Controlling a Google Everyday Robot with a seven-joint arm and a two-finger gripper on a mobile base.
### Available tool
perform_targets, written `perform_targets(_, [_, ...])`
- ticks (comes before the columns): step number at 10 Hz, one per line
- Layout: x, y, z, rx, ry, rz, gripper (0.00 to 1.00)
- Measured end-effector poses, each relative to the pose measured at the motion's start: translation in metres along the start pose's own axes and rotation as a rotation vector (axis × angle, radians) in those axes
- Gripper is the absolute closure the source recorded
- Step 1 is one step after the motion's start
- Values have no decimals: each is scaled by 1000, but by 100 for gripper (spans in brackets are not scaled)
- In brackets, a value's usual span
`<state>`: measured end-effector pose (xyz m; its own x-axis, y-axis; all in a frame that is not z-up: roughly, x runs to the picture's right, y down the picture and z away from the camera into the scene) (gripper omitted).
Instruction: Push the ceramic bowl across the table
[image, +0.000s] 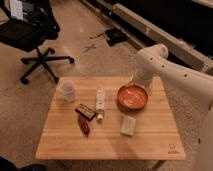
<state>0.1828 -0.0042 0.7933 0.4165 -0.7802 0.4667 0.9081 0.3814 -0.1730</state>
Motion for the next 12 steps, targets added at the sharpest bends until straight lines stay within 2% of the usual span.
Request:
perform_targets(3, [0, 0, 0, -1, 1, -5, 20])
perform_targets(12, [6, -3, 9, -14, 29, -103, 20])
